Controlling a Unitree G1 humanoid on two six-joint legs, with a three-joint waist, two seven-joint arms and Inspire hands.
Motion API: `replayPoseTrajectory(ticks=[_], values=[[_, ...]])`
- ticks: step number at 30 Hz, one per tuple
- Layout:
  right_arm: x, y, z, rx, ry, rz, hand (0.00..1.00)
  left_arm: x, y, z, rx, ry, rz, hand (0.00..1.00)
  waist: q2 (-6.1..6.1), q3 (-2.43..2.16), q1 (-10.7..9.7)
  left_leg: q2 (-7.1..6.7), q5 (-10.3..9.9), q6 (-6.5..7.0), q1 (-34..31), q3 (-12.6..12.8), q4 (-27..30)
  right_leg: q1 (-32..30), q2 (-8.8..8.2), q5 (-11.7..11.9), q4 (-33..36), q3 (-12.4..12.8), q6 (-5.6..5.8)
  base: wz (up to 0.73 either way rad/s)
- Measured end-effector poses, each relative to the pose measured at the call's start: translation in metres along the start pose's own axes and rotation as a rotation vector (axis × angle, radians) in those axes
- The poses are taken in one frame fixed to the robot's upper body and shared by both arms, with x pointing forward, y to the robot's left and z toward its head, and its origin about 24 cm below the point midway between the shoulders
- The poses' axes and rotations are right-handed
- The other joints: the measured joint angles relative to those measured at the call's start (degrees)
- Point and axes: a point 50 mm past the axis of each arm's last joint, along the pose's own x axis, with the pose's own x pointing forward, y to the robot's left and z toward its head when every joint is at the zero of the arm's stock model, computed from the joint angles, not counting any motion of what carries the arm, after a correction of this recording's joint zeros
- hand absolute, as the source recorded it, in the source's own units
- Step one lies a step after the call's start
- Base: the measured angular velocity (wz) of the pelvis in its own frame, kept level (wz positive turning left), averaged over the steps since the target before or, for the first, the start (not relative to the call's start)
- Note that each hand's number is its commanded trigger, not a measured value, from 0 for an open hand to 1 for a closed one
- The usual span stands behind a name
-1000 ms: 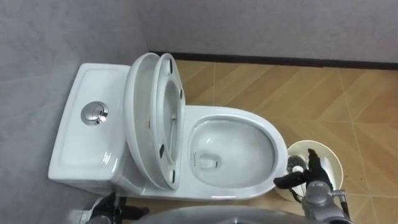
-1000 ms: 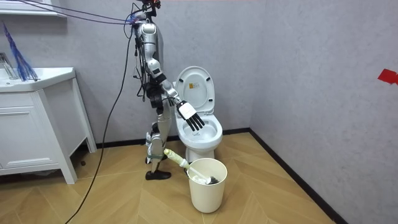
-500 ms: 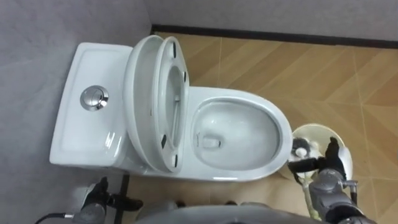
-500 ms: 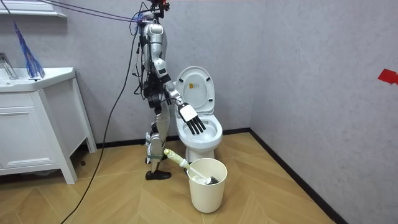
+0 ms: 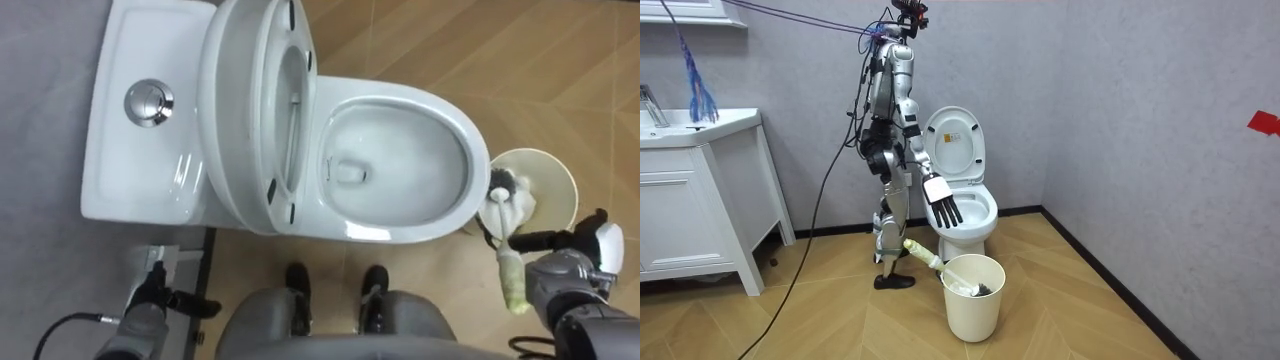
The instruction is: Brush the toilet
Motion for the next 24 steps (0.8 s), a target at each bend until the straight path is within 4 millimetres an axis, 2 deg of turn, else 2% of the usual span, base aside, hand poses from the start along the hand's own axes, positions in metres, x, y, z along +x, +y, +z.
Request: replayPoseTrajectory(ticks=[2,5,9,10,12,15,20,24], values=[[0.001,-0.003,-0.003,-0.001,0.023,-0.011,0.00,0.000,-0.001,0.003,0.008,-0.007,0.002,0.00,-0.02,0.05,0.6,0.01,0.0,0.02,-0.4,0.0,0.2,-0.4,-0.06,0.0,0.2,0.0,0.00,0.00],[0.004,-0.005,0.005,-0.007,0.014,-0.021,0.00,0.002,0.001,0.010,0.010,-0.021,0.020,0.00,-0.05,0.24,0.8,0.04,0.1,0.09,-2.9,0.0,1.5,-3.0,-0.27,0.0,1.5,0.0,-0.07,0.00],[0.009,-0.010,0.014,-0.006,0.012,-0.021,0.00,0.004,0.001,0.027,0.039,-0.061,0.037,0.00,-0.32,0.72,1.0,0.07,0.3,0.43,-7.2,0.1,3.8,-7.2,-0.68,0.1,4.1,0.0,-0.13,0.01],[0.010,-0.012,0.018,0.003,0.009,-0.022,0.00,0.005,0.002,0.034,0.039,-0.077,0.041,0.00,-0.27,0.99,1.0,0.06,0.3,0.45,-8.7,0.0,4.9,-8.7,-0.84,0.1,5.0,0.0,-0.14,0.04],[0.012,-0.013,0.024,0.025,0.007,-0.013,0.00,0.006,0.004,0.041,0.036,-0.093,0.052,0.00,-0.24,1.25,1.1,0.02,0.2,0.50,-11.1,-0.1,6.4,-11.0,-1.11,0.0,6.7,-0.1,-0.21,0.05],[0.013,-0.011,0.028,0.026,0.024,0.023,0.00,0.006,0.005,0.045,0.037,-0.103,0.063,0.00,-0.26,1.34,1.6,0.06,-0.1,1.03,-15.3,-0.2,9.3,-15.3,-1.51,-0.4,10.0,0.0,-0.43,0.00],[0.016,-0.015,0.026,0.054,0.064,0.062,0.00,0.006,0.008,0.048,0.043,-0.105,0.074,0.00,-0.16,1.43,2.4,-0.06,-1.9,1.36,-23.0,-1.4,17.0,-22.9,-2.68,-3.2,18.8,0.0,-0.87,0.12],[0.016,-0.014,0.026,0.082,0.076,0.086,0.00,0.006,0.014,0.054,0.078,-0.135,0.084,0.00,-0.25,1.41,2.4,-0.01,-3.9,1.39,-29.0,-1.9,24.9,-28.4,-4.18,-6.6,26.9,-0.3,-1.46,0.18]])
